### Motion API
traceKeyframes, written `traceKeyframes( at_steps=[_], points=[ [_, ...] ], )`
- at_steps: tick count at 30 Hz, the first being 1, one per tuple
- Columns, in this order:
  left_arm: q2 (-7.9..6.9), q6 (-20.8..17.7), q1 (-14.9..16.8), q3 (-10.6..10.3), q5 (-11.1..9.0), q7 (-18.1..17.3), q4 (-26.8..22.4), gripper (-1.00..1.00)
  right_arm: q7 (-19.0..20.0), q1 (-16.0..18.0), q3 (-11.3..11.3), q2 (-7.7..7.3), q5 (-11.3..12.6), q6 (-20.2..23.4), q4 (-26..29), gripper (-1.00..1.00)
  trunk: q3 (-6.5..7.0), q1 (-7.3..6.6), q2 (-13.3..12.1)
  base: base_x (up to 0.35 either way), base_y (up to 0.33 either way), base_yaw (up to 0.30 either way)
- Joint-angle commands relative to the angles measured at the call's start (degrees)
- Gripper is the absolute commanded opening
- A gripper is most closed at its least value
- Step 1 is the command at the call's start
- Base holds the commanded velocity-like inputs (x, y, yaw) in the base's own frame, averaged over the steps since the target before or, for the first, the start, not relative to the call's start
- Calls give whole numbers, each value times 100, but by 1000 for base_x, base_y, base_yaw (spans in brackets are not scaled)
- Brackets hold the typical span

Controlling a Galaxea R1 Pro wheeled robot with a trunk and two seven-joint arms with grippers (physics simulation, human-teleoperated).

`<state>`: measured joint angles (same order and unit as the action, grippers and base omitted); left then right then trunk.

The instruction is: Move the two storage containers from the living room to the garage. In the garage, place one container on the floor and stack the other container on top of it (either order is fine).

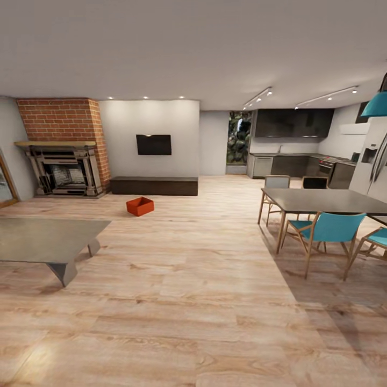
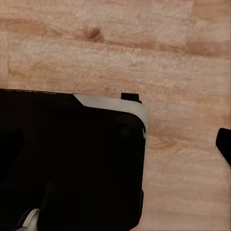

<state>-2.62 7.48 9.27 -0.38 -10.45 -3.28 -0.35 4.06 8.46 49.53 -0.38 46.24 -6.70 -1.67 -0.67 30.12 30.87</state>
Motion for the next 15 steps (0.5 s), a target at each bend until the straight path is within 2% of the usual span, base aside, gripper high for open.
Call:
traceKeyframes(
  at_steps=[1,15],
  points=[
    [-1,17,4,-6,-53,-32,8,100,42,6,39,3,61,-26,-18,100,-8,5,7,324,0,15],
    [-1,16,4,-6,-50,-32,1,100,42,4,39,3,61,-24,-18,100,-8,5,7,324,0,2]
  ],
)
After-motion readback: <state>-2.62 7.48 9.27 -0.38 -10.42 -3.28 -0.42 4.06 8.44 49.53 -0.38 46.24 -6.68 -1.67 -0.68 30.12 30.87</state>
